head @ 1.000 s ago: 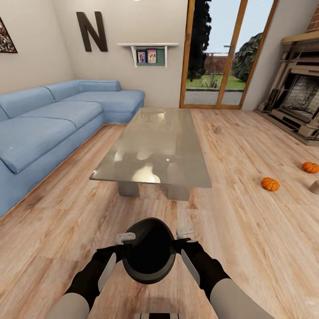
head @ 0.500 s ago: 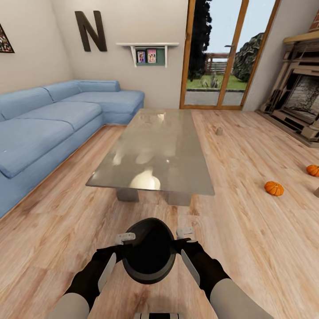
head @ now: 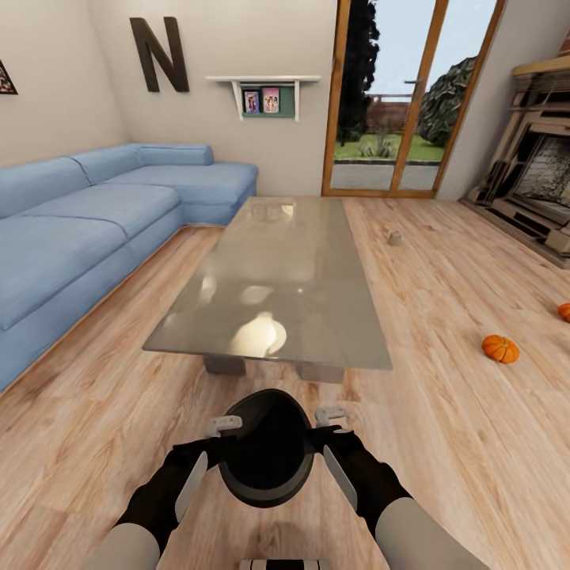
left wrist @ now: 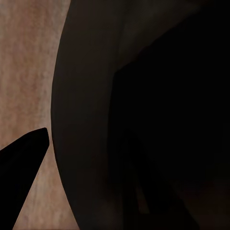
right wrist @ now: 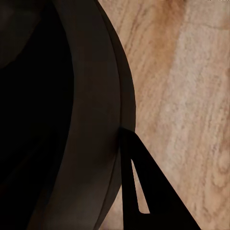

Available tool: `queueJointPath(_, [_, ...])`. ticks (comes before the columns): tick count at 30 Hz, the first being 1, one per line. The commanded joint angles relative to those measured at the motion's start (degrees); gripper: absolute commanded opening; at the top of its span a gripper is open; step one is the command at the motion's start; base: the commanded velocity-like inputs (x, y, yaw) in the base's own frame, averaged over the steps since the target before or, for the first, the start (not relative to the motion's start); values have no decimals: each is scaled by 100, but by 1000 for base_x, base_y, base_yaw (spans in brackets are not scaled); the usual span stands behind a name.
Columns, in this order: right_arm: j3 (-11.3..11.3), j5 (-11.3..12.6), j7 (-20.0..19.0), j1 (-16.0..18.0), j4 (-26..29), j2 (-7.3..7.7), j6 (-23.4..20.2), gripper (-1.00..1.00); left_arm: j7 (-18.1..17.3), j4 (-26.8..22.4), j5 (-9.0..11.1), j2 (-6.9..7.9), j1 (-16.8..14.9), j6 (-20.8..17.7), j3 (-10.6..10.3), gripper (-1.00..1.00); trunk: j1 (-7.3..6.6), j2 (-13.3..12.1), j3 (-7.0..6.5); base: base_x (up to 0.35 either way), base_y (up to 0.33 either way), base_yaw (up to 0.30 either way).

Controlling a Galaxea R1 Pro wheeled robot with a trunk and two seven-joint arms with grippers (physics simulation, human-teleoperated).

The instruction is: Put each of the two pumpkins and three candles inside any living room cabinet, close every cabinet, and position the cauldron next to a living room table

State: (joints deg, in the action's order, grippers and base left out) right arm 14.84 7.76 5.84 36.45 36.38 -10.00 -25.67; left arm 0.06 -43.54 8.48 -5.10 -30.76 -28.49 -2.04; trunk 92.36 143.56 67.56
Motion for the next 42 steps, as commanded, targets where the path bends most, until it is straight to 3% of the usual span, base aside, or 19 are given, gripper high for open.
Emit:
queueJointPath(1, [22,208,-225,7,379,0,-8,-100,3,-6,118,0,0,-25,-26,-100,-1,2,5,32,0,0])
queueJointPath(8, [21,208,-226,7,379,0,-8,-100,3,-6,118,0,1,-25,-24,-100,-1,2,5,7,0,0])
queueJointPath(20, [23,208,-232,6,379,0,-9,-100,3,-6,118,0,0,-25,-33,-100,30,18,270,0,0,0])
queueJointPath(42, [22,208,-232,8,379,0,1,-100,3,-6,118,0,1,-25,-33,-100,30,18,270,64,0,0])
